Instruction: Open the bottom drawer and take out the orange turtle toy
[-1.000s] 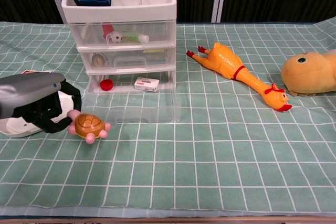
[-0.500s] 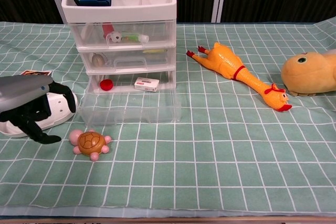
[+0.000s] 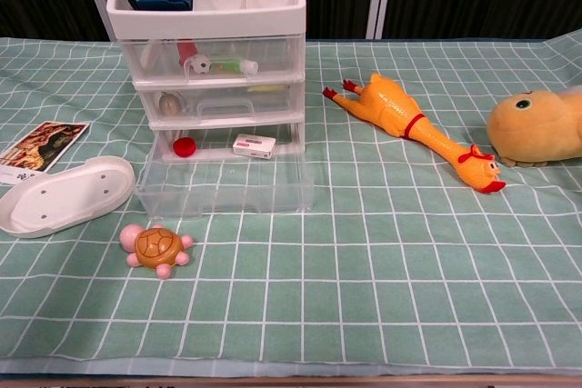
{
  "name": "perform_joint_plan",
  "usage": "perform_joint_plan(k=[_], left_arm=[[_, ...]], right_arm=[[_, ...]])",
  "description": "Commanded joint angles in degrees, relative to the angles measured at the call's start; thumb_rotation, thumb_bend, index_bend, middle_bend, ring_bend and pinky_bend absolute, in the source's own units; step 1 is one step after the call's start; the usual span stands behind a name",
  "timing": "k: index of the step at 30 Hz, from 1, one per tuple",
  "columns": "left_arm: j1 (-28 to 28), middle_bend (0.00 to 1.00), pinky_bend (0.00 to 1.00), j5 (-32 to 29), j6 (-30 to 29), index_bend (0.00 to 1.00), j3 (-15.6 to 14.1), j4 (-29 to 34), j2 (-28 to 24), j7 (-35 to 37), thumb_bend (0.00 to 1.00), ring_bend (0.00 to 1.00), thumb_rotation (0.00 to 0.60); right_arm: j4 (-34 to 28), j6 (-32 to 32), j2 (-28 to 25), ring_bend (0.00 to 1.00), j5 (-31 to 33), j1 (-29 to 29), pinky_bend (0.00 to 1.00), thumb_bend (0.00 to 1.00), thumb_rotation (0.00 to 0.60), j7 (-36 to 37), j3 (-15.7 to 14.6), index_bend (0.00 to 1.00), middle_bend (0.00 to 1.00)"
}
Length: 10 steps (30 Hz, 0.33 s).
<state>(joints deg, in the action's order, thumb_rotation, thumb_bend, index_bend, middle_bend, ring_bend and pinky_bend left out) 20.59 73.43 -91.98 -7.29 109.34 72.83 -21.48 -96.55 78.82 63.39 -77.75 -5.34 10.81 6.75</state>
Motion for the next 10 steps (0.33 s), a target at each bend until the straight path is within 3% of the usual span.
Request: perform_joint_plan(k=[1,10], left_arm=[[-3.64,0.0,0.04,1.02,-2.16,0.0,-0.86,-3.35,-2.62,4.29,0.09,0.0,0.6],[-9.56,0.0,0.01,2.49,-4.2,0.0,-0.55,-8.62,-3.75,9.94,0.08,0.0,0.6]], right_arm=[[0.01,0.17,0.12,0.0,-0.05,0.01,0.18,0.05,0.6,-0.46,0.0,0.0,0.0],[0.59,1.03,0.5,0.0,-1.01,0.15,0.18,0.05,0.6,-0.7,-0.14,0.0,0.0]])
